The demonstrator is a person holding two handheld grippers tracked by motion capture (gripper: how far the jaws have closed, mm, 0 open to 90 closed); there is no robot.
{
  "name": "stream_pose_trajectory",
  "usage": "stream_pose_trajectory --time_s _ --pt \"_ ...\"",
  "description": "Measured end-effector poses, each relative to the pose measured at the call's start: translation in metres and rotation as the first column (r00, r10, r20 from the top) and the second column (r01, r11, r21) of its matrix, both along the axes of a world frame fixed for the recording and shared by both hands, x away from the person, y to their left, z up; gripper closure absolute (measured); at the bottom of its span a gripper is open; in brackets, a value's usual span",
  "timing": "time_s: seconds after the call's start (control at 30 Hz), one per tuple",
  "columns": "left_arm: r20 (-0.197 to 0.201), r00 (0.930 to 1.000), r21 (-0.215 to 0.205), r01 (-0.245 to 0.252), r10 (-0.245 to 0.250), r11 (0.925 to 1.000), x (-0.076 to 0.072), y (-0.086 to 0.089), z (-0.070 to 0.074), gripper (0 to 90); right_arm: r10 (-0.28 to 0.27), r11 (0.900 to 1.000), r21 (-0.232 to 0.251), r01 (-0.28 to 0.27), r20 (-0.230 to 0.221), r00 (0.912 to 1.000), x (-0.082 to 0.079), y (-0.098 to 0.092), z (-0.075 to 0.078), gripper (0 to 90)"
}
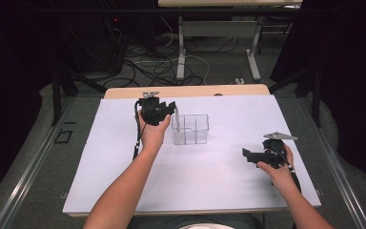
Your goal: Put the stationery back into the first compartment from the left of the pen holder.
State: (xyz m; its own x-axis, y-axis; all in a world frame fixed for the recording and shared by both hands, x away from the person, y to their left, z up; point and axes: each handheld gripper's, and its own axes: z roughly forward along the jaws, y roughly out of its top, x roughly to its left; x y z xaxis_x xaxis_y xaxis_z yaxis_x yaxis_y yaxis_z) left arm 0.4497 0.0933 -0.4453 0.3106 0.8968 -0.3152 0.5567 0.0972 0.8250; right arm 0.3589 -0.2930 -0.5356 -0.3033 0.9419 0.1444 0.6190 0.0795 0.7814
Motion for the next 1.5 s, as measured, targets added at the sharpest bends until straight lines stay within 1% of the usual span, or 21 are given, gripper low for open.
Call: stream_pose_trajectory --time_s 0.1,0.23,0.3,0.37,0.47,0.5,0.57,0.6,0.67,0.73,0.8,0.83,0.87,0.9,1.0,1.07,1.13,1.2,1.3,1.33,1.5 --pt "0.007 1.0 0.008 0.002 -0.002 1.0 -0.002 0.004 0.003 52.7 -0.001 1.0 0.0 0.001 0.0 1.0 0.0 0.0 0.0 0.0" --pt "0.046 0.9989 0.036 0.004 -0.006 0.9994 -0.006 0.009 0.009 48.2 0.001 1.0 -0.001 -0.001 -0.003 1.0 0.0 -0.001 0.0 0.0" --pt "0.063 0.998 0.043 0.0 -0.003 0.9991 -0.008 0.011 0.012 46.3 0.001 1.0 -0.001 -0.001 -0.003 1.0 0.0 -0.001 0.0 0.0" --pt "0.067 0.9977 0.049 0.003 -0.006 0.9988 -0.011 0.015 0.016 44.1 0.0 1.0 -0.002 0.0 -0.001 1.0 0.0 -0.001 0.0 0.0" --pt "0.083 0.9965 0.042 0.012 -0.015 0.9991 -0.014 0.02 0.021 40.1 -0.002 1.0 0.0 0.002 -0.005 1.0 0.0 0.0 0.0 0.0" --pt "0.097 0.9951 0.042 0.012 -0.017 0.999 -0.015 0.022 0.022 38.8 -0.001 1.0 -0.003 0.001 -0.003 1.0 0.001 -0.001 -0.001 0.0" --pt "0.121 0.9925 0.063 0.012 -0.02 0.998 -0.017 0.025 0.024 35.1 -0.001 1.0 -0.002 0.001 -0.003 1.0 0.001 -0.001 -0.001 0.0" --pt "0.127 0.9916 0.066 0.016 -0.024 0.9977 -0.018 0.026 0.025 33.2 -0.001 1.0 -0.002 0.001 -0.003 1.0 0.001 -0.001 -0.001 0.0" --pt "0.12 0.9922 0.081 0.021 -0.031 0.9965 -0.019 0.029 0.026 32.8 -0.003 1.0 0.0 0.003 -0.006 1.0 0.001 0.0 -0.001 0.0" --pt "0.125 0.9916 0.09 0.022 -0.033 0.9957 -0.021 0.031 0.027 31.8 -0.001 1.0 -0.003 0.001 -0.005 1.0 0.001 0.0 -0.001 0.0" --pt "0.141 0.9894 0.116 0.019 -0.035 0.9931 -0.022 0.035 0.027 30.2 -0.002 1.0 -0.002 0.002 -0.008 1.0 0.001 0.0 -0.001 0.0" --pt "0.152 0.9876 0.13 0.02 -0.04 0.9913 -0.022 0.037 0.027 27.2 -0.001 1.0 -0.002 0.001 -0.008 1.0 0.001 0.0 -0.001 0.0" --pt "0.148 0.988 0.134 0.024 -0.044 0.9908 -0.023 0.039 0.027 24.8 -0.001 1.0 -0.002 0.001 -0.008 1.0 0.001 0.0 -0.001 0.0" --pt "0.144 0.9885 0.135 0.025 -0.044 0.9906 -0.024 0.041 0.027 24.5 -0.001 1.0 -0.002 0.001 -0.008 1.0 0.001 0.0 -0.001 0.0" --pt "0.146 0.9882 0.13 0.026 -0.045 0.9912 -0.026 0.047 0.025 19.0 -0.001 1.0 -0.003 0.001 -0.008 1.0 0.001 0.0 -0.001 0.0" --pt "0.141 0.9887 0.115 0.033 -0.05 0.9929 -0.028 0.052 0.024 15.6 -0.001 1.0 -0.003 0.001 -0.008 1.0 0.001 0.0 -0.001 0.0" --pt "0.139 0.989 0.112 0.033 -0.049 0.9931 -0.03 0.056 0.022 13.8 -0.001 1.0 -0.002 0.001 -0.007 1.0 0.001 0.0 -0.001 0.0" --pt "0.135 0.9894 0.107 0.04 -0.054 0.9935 -0.031 0.06 0.02 9.0 -0.001 1.0 -0.004 0.001 -0.008 1.0 0.001 0.0 -0.001 0.0" --pt "0.126 0.9902 0.105 0.047 -0.06 0.9933 -0.035 0.067 0.019 5.8 -0.001 1.0 -0.003 0.001 -0.007 1.0 0.001 0.0 -0.001 0.0" --pt "0.132 0.9893 0.114 0.047 -0.062 0.9924 -0.036 0.069 0.018 4.7 0.0 1.0 -0.006 0.0 -0.004 1.0 0.001 0.0 -0.001 0.0" --pt "0.12 0.9905 0.109 0.053 -0.066 0.9927 -0.042 0.078 0.013 0.1 -0.001 1.0 -0.008 0.001 -0.006 1.0 0.0 0.001 -0.001 0.0"
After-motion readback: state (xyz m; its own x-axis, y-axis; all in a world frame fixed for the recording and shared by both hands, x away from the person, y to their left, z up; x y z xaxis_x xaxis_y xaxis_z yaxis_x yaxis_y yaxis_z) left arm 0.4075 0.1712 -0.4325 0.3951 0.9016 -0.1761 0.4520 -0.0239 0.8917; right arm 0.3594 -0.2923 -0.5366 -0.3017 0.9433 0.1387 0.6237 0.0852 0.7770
